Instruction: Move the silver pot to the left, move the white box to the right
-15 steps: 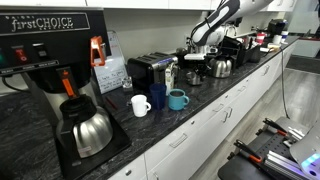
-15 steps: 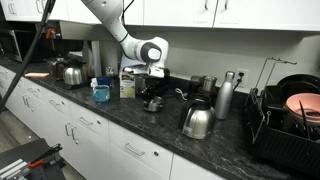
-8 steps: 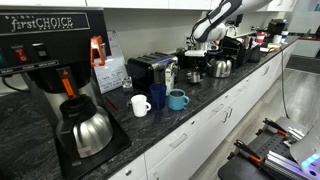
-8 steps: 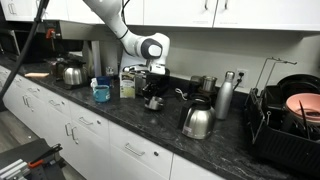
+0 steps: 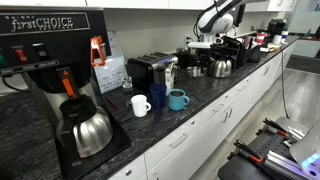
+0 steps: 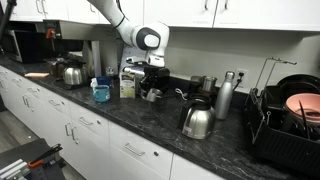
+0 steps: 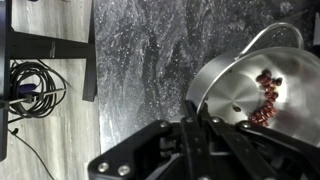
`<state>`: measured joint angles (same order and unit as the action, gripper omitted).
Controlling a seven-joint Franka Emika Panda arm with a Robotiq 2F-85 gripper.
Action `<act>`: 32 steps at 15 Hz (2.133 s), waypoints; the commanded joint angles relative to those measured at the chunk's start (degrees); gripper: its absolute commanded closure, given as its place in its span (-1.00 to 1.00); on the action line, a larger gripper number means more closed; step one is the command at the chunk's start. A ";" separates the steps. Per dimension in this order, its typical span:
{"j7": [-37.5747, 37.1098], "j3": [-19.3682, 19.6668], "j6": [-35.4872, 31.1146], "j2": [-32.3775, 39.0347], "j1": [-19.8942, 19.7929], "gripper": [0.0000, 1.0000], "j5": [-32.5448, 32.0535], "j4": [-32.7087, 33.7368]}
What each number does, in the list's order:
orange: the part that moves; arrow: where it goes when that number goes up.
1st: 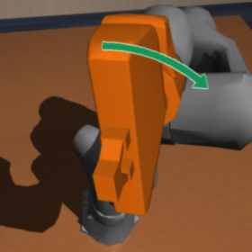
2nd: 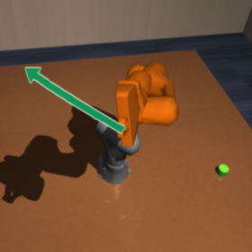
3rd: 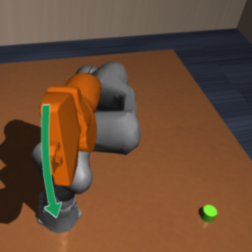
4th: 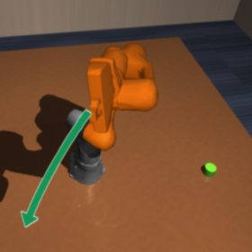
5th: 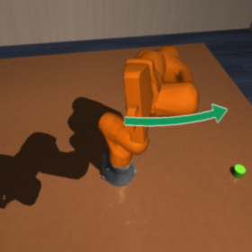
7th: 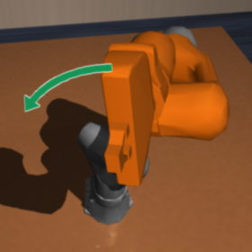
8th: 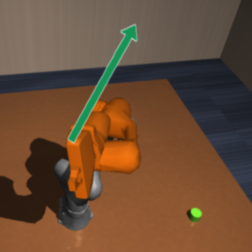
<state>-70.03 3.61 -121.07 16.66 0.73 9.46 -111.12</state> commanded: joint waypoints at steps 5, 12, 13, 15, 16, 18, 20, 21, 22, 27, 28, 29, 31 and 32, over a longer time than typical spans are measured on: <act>15.02 -1.73 -2.91 -8.95 0.31 0.97 0.77 -10.20; 29.49 -5.01 -3.58 -15.96 2.47 0.97 0.11 -17.72; 30.67 -5.40 -3.79 -16.36 2.76 0.97 -0.25 -18.67; 32.57 -6.00 -4.77 -16.76 3.23 0.97 -1.58 -20.19; 33.51 -6.27 -5.54 -16.70 3.41 0.97 -2.13 -20.75; 35.48 -6.82 -7.12 -16.66 3.77 0.97 -2.75 -21.63; 37.74 -7.30 -8.80 -16.74 4.18 0.97 -2.79 -22.72; 38.35 -7.48 -9.40 -16.64 4.35 0.97 -3.08 -23.19; 39.30 -7.63 -10.15 -16.60 4.42 0.97 -2.56 -23.80; 40.78 -7.74 -12.81 -14.97 4.53 0.97 -2.56 -25.76; 40.96 -7.76 -13.71 -14.41 4.59 0.97 -2.28 -26.03; 40.78 -7.78 -14.48 -13.87 4.67 0.97 -2.28 -26.22; 40.26 -7.79 -16.03 -12.96 4.88 0.97 -2.92 -26.49; 39.81 -7.81 -16.40 -12.38 5.05 0.97 -2.97 -26.36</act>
<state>-30.54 -4.08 -135.15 3.53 5.58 6.99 -137.21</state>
